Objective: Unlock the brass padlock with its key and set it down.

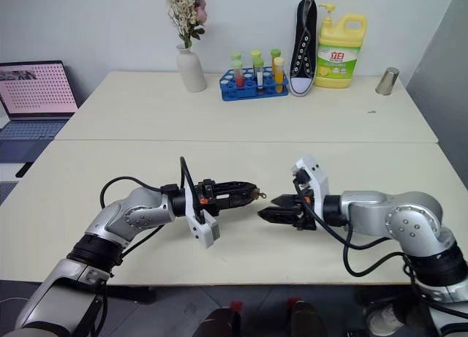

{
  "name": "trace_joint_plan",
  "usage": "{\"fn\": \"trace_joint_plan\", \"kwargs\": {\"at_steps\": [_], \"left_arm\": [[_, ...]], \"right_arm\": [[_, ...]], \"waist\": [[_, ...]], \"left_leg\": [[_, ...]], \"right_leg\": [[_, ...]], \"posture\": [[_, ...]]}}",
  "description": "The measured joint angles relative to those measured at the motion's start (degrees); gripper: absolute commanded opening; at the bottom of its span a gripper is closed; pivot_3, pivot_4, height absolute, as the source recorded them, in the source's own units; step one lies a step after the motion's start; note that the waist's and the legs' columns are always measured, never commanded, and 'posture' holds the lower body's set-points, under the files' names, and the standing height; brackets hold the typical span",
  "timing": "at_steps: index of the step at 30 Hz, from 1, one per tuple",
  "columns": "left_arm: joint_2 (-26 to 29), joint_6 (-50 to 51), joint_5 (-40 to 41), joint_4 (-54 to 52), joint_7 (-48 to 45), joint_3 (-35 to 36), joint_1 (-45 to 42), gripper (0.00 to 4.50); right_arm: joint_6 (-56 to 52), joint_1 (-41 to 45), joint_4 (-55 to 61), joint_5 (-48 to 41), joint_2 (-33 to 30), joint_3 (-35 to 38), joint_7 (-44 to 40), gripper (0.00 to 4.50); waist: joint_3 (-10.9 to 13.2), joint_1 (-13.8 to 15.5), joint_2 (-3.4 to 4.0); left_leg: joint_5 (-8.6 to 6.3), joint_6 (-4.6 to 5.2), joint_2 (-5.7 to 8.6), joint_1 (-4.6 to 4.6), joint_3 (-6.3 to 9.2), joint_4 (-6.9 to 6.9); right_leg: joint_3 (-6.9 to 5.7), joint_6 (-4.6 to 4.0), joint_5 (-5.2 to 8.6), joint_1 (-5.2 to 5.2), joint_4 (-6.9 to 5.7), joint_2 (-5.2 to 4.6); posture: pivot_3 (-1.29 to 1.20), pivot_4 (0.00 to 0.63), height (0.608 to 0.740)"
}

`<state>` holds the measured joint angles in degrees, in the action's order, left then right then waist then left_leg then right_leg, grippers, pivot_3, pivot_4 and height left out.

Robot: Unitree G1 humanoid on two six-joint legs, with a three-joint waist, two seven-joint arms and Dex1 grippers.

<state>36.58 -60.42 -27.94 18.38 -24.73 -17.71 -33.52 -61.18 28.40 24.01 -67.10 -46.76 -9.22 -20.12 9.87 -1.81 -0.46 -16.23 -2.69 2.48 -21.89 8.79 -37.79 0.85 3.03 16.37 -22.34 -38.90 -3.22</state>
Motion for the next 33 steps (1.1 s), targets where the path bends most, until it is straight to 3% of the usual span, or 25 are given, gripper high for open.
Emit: {"fn": "trace_joint_plan", "kwargs": {"at_steps": [7,11,27,30,33], "left_arm": [[0.08,0.27,0.56,-0.2,0.0,-0.05,0.21,0.95],[-0.76,0.45,0.85,-0.25,0.0,-0.16,0.18,0.95],[-1.04,0.35,1.02,-0.21,-0.01,-0.53,-0.16,0.95],[-1.04,0.34,1.02,-0.22,-0.02,-0.53,-0.16,0.95],[-1.04,0.36,1.02,-0.21,-0.02,-0.53,-0.16,0.95]], "right_arm": [[5.78,-3.86,2.81,6.88,2.44,1.61,-8.27,2.81],[7.87,-6.27,3.35,9.33,11.09,2.59,-3.26,2.81],[6.56,-4.67,0.43,13.09,16.66,3.6,-1.48,2.81],[6.24,-4.66,0.32,13.84,16.71,3.6,-2.02,2.23],[5.8,-4.65,0.3,14.26,17.21,3.62,-2.46,1.18]], "waist": [[0.0,-0.08,0.0],[-0.01,-0.02,-0.02],[-0.01,-0.01,-0.01],[-0.01,-0.03,-0.01],[-0.01,-0.05,-0.01]], "left_leg": [[0.0,0.0,-0.04,0.02,-0.02,0.0],[0.01,-0.01,-0.02,0.01,0.0,0.0],[0.01,-0.01,0.0,0.03,0.0,0.0],[0.01,-0.01,-0.01,0.03,0.0,0.0],[0.01,-0.01,-0.01,0.03,0.01,0.0]], "right_leg": [[0.01,-0.01,0.0,0.0,-0.04,0.02],[0.02,-0.01,-0.01,0.0,-0.04,0.0],[0.02,-0.01,-0.01,0.0,-0.04,0.0],[0.02,-0.01,-0.01,0.0,-0.04,0.01],[0.01,-0.01,-0.01,0.0,-0.04,0.01]], "posture": [[0.0,0.15,0.74],[0.0,0.15,0.74],[0.0,0.15,0.74],[0.0,0.15,0.74],[0.0,0.15,0.74]]}}
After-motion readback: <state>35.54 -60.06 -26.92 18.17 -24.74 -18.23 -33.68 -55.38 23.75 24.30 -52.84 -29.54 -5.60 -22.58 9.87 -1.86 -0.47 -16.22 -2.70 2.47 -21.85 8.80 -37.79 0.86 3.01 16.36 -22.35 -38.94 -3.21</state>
